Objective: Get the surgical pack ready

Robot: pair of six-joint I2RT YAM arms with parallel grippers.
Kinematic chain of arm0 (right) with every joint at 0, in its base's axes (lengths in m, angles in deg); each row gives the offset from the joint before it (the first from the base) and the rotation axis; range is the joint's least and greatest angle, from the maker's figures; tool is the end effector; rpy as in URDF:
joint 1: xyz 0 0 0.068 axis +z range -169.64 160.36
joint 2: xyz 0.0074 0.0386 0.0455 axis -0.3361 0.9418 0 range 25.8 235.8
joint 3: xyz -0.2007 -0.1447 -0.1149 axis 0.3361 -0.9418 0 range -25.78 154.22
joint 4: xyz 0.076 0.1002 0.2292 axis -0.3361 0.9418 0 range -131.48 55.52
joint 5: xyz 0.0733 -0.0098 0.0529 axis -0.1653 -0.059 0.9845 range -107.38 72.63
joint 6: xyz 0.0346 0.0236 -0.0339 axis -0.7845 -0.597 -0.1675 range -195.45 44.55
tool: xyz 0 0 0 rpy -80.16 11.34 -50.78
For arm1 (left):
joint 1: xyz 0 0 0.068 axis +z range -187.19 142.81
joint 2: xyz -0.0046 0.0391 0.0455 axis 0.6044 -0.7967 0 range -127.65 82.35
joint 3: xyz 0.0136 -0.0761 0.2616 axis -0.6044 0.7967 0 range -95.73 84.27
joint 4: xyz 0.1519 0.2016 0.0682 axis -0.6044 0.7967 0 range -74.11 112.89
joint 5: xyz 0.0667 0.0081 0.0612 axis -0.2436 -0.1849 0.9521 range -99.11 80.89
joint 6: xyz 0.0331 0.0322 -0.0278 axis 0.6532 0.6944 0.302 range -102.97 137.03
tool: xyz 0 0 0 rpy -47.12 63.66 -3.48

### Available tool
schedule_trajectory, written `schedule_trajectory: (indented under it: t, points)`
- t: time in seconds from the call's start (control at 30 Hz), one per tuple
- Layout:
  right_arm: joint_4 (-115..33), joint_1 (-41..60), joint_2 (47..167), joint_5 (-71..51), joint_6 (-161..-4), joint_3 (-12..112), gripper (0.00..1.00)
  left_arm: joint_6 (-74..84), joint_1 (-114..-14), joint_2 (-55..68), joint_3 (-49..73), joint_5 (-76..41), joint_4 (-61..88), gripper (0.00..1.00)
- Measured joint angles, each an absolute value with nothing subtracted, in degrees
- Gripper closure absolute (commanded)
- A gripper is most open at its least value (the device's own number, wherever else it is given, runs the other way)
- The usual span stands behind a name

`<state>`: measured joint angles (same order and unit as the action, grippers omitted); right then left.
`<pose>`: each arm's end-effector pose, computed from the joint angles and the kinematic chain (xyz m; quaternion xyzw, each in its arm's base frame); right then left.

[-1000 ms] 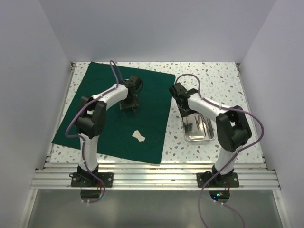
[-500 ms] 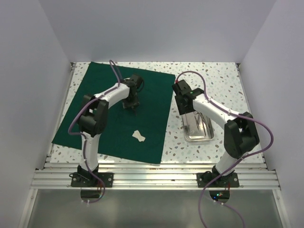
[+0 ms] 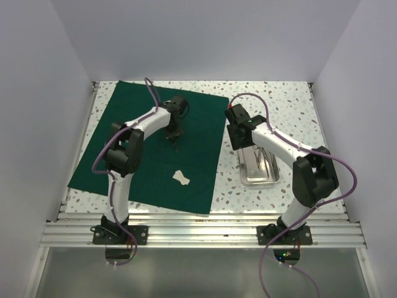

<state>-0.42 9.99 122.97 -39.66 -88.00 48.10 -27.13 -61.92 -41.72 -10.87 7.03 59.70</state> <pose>0.3091 0.1603 0.2373 -0.0996 0.9524 -0.0975 0.2710 0.4069 -0.1765 0.1629 -0.1859 0.9613 0.0305 0.2010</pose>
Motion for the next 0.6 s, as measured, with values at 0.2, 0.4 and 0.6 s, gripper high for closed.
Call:
schedule_trajectory:
  t: [0.2, 0.4, 0.6]
  points:
    - [-0.9, 9.99, 122.97, -35.46, -88.22, 48.1, 0.43, -25.93, -61.66, -41.13, -9.99, 5.65, 58.59, 1.0]
    - [-5.75, 9.99, 122.97, -23.9, -91.11, 47.67, 0.4, -22.76, -61.07, -36.28, -2.41, 1.72, 52.29, 1.0]
    - [-15.1, 10.03, 124.1, -11.57, -98.1, 46.18, 0.37, -20.16, -61.2, -28.09, 7.14, -4.4, 48.99, 1.0]
